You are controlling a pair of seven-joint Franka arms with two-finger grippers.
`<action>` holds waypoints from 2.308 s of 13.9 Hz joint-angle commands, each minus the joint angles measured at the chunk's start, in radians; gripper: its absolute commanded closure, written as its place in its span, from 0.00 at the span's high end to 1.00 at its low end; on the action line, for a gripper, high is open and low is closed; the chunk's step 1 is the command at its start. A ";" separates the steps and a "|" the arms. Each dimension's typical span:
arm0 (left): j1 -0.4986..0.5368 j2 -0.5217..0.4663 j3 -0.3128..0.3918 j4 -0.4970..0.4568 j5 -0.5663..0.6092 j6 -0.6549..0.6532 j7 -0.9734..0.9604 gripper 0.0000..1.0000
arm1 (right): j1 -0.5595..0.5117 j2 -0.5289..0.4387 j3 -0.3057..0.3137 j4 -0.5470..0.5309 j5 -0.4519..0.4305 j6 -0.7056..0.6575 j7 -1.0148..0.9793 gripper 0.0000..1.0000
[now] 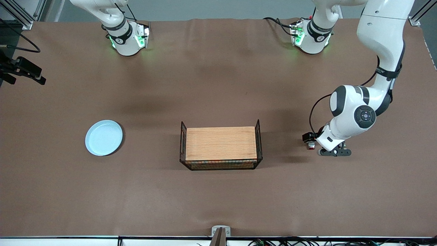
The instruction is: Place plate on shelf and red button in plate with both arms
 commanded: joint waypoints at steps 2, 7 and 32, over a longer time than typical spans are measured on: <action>0.000 -0.011 0.001 -0.090 0.005 0.121 -0.013 1.00 | -0.037 -0.001 0.005 0.032 0.002 -0.036 -0.003 1.00; -0.002 0.012 0.001 -0.107 0.017 0.173 -0.002 1.00 | -0.060 0.043 0.008 0.044 -0.009 -0.037 -0.014 1.00; -0.005 0.038 0.001 -0.102 0.026 0.193 0.019 0.32 | -0.122 0.266 0.006 0.053 -0.018 0.072 -0.053 1.00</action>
